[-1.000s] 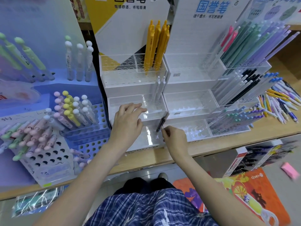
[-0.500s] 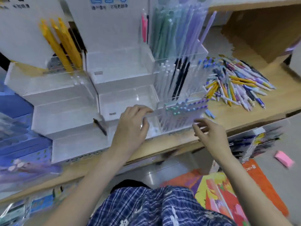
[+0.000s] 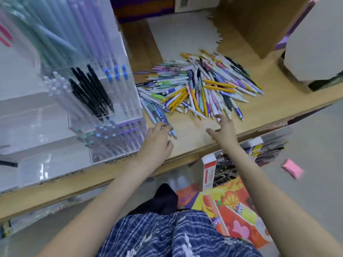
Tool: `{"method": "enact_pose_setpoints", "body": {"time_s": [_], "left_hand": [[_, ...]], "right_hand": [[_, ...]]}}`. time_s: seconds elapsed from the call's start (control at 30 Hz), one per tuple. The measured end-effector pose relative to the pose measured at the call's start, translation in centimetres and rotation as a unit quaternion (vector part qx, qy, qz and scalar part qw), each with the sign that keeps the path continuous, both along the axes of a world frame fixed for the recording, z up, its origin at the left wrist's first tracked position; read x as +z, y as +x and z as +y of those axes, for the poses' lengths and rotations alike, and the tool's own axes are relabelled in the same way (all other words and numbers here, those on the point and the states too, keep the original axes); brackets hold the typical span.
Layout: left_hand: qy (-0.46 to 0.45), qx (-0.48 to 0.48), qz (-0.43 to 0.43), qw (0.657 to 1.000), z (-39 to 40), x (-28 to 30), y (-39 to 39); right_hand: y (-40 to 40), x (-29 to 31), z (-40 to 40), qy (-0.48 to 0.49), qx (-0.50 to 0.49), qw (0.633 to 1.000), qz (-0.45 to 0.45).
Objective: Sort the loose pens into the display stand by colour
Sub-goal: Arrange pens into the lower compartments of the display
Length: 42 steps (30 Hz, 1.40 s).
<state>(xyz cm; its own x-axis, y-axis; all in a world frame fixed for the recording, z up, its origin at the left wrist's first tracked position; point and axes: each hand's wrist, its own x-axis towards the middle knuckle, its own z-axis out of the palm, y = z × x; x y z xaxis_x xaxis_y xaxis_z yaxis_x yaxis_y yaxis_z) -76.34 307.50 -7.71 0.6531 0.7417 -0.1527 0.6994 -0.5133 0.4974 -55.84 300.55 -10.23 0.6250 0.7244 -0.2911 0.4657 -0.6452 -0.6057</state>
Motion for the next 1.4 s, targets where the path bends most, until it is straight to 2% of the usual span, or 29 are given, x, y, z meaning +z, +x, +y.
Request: {"method": "enact_pose_setpoints", "body": {"time_s": [0.1, 0.17, 0.23, 0.4, 0.53, 0.6, 0.67, 0.73, 0.8, 0.83, 0.93, 1.0, 1.1, 1.17, 1.23, 1.3, 1.33, 1.4], "left_hand": [[-0.046, 0.016, 0.108, 0.993, 1.2, -2.5, 3.0], [-0.075, 0.056, 0.129, 0.987, 2.2, -3.8, 4.2], [-0.091, 0.104, 0.123, 0.983, 3.3, -4.7, 4.9], [-0.087, 0.16, 0.075, 0.98, 4.8, -6.0, 5.4], [-0.114, 0.169, 0.029, 0.978, 5.9, -5.9, 6.4], [-0.122, 0.173, 0.011, 0.977, 6.3, -5.8, 7.1], [-0.127, 0.191, -0.005, 0.973, 6.4, -5.9, 7.6], [-0.139, 0.215, -0.037, 0.966, 6.3, -6.1, 7.7], [-0.153, 0.22, -0.08, 0.96, 6.1, -6.3, 8.0], [-0.162, 0.224, -0.108, 0.955, 6.0, -6.4, 8.2], [-0.181, 0.248, -0.17, 0.936, 6.0, -6.5, 8.7], [-0.129, 0.261, -0.176, 0.94, 6.4, -6.3, 8.7], [-0.016, 0.284, -0.16, 0.945, 7.6, -5.3, 8.8], [0.034, 0.264, -0.128, 0.955, 8.8, -4.5, 9.6], [0.065, 0.216, -0.057, 0.973, 10.0, -3.9, 11.0], [0.059, 0.162, 0.032, 0.985, 11.4, -3.4, 12.7], [0.051, 0.136, 0.072, 0.987, 12.2, -3.2, 13.6], [0.034, 0.099, 0.143, 0.984, 13.5, -3.3, 15.3]], "right_hand": [[1.1, -1.6, 2.6, 0.042, -0.065, 0.992, 0.102], [0.9, -2.7, 4.1, 0.067, -0.078, 0.983, 0.149], [0.2, -3.0, 5.4, 0.074, -0.059, 0.984, 0.153], [-1.0, -4.2, 8.2, 0.018, 0.084, 0.992, 0.095], [0.4, -3.3, 10.8, 0.028, 0.137, 0.989, 0.042], [2.4, -2.4, 11.4, 0.021, 0.17, 0.985, -0.014], [4.1, -1.5, 10.9, -0.002, 0.22, 0.968, -0.12], [4.5, -1.6, 9.9, 0.063, 0.289, 0.929, -0.221], [3.6, -3.3, 8.6, 0.089, 0.374, 0.885, -0.264], [3.1, -4.3, 8.3, 0.083, 0.394, 0.874, -0.271], [3.8, -6.1, 9.3, 0.083, 0.373, 0.878, -0.288], [5.7, -6.4, 10.2, 0.104, 0.356, 0.884, -0.285], [7.8, -5.8, 10.9, 0.131, 0.406, 0.874, -0.232], [9.3, -4.5, 11.2, 0.148, 0.397, 0.882, -0.208], [10.9, -3.0, 12.4, 0.156, 0.298, 0.926, -0.174], [12.5, -1.8, 14.5, 0.125, 0.189, 0.968, -0.105], [13.0, -1.4, 15.7, 0.101, 0.17, 0.977, -0.079], [13.3, -0.9, 18.1, 0.045, 0.182, 0.979, -0.085]]}}
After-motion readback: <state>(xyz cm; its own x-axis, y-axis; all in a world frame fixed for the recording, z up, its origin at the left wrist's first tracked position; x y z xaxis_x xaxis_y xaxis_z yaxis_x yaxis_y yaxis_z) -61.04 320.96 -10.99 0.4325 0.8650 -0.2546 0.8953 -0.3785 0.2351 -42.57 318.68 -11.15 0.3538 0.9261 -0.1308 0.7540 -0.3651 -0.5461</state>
